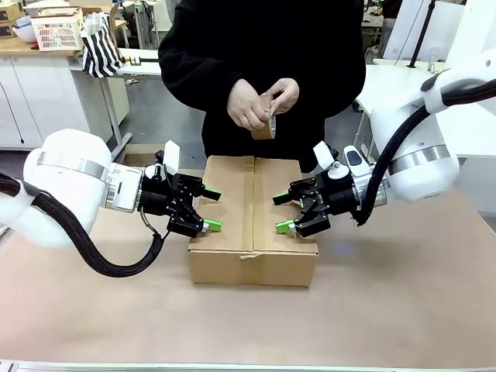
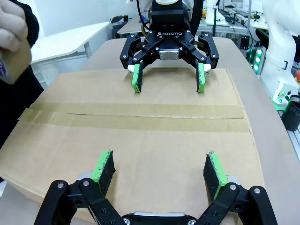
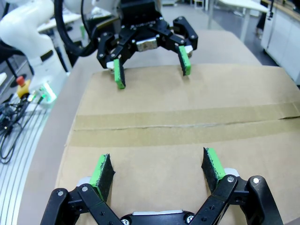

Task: Pack the gift set into the box.
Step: Press and hold the closed box until the human finishes sealing it.

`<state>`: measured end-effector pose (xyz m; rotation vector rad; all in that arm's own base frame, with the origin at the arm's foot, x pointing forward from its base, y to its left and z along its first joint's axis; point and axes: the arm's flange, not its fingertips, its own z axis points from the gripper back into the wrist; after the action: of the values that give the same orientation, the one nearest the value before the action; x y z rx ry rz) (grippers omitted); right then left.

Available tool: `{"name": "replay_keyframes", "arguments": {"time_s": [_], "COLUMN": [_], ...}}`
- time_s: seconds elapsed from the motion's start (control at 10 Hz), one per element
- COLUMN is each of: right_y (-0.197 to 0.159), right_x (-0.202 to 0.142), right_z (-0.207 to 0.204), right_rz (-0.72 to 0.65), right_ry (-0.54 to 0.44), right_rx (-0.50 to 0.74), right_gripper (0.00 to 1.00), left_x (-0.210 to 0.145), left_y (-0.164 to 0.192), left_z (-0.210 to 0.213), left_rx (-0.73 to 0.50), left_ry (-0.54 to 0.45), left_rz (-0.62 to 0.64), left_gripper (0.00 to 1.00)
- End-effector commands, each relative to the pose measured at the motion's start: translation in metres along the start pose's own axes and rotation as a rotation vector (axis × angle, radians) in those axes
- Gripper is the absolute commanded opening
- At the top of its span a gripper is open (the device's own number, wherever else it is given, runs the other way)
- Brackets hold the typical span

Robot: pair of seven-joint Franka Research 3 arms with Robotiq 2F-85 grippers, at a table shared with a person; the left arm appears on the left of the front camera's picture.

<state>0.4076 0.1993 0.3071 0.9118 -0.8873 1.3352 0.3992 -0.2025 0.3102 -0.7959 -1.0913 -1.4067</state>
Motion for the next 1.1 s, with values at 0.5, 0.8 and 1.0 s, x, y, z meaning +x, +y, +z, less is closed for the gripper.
{"name": "replay_keyframes", "arguments": {"time_s": [0.5,0.8,1.0], "right_y": [0.001,0.001,0.001], "right_x": [-0.0008,-0.0008,-0.0008], "right_z": [-0.0004,-0.0004,-0.0004], "right_rz": [-0.003,-0.003,-0.003], "right_ry": [0.003,0.003,0.003], "right_rx": [-0.007,-0.007,-0.007], "right_gripper": [1.0,1.0,1.0], "left_x": [-0.002,-0.002,-0.002], "left_y": [-0.0025,-0.0025,-0.0025], "left_z": [0.0006,0.0006,0.0006], "left_rx": [-0.007,-0.007,-0.007], "left_ry": [0.01,0.01,0.01], "left_rz": [-0.011,-0.011,-0.011], "left_gripper": [1.0,1.0,1.0]}}
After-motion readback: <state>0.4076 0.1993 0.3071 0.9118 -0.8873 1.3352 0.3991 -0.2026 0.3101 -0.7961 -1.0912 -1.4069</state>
